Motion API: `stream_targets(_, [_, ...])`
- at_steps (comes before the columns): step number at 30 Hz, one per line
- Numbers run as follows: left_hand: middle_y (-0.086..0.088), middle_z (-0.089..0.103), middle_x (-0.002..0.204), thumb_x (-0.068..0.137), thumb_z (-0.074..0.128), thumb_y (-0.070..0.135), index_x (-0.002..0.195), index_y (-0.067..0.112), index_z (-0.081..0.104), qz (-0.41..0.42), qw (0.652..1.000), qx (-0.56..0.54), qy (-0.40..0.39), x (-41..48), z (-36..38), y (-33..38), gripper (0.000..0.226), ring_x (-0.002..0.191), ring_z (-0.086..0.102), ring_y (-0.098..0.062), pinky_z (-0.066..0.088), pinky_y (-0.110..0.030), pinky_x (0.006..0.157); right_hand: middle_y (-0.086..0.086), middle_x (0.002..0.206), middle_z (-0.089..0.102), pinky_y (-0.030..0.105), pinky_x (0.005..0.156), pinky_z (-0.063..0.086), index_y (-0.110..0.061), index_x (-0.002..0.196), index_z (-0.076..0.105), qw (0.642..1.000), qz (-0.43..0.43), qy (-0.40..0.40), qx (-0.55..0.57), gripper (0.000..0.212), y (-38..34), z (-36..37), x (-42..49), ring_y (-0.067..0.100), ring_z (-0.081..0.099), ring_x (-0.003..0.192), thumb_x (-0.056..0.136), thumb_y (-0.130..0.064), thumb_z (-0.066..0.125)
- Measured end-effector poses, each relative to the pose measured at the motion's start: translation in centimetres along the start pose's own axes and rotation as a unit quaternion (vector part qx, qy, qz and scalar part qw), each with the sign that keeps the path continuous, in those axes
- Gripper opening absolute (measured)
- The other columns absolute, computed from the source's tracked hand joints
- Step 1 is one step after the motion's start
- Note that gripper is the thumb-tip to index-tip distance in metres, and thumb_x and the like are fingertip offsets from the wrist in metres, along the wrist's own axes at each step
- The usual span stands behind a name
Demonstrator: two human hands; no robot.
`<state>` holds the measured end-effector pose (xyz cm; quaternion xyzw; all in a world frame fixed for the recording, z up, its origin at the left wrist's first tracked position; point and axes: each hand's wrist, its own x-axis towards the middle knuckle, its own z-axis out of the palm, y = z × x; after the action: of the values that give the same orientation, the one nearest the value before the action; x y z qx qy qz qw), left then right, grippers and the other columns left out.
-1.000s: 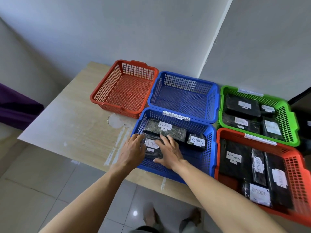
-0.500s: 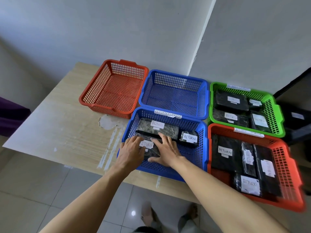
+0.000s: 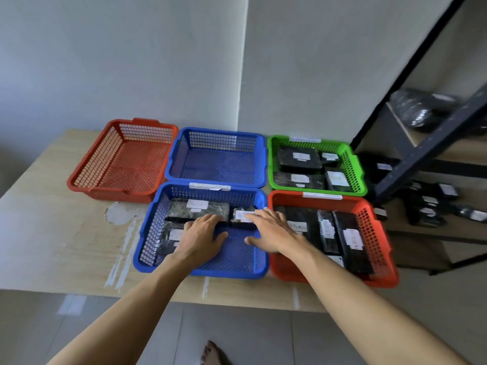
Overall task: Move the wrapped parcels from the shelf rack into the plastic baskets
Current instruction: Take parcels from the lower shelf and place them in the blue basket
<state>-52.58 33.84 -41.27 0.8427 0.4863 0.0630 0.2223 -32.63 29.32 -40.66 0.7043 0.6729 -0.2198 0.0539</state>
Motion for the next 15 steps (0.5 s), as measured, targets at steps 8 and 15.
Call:
stream_targets(8, [0.001,0.053,0.135,0.092,0.055,0.040,0.135,0.020,0.048,0.073,0.994,-0.026,0.075,0.2,0.7,13.8,0.049,0.126,0.047,-0.021,0.030,-0.041,0.102,0.002,0.160,0.020,0.048,0.117,0.008,-0.032,0.152,0.024,0.997,-0.006,0.079,0.002,0.070,9.8,-4.4,-9.3,0.023,0.009,0.149,0.092,-0.048,0.056])
stream_targets(15, [0.000,0.059,0.127,0.087,0.057,0.042,0.130,0.020,0.053,0.148,0.983,-0.057,0.088,-0.2,3.5,28.4,0.048,0.115,0.055,-0.026,0.038,-0.044,0.099,-0.004,0.153,0.032,0.046,0.114,0.011,-0.030,0.149,0.032,0.986,0.001,0.167,0.011,0.064,20.0,-8.2,-19.6,0.018,0.021,0.143,0.092,-0.046,0.057])
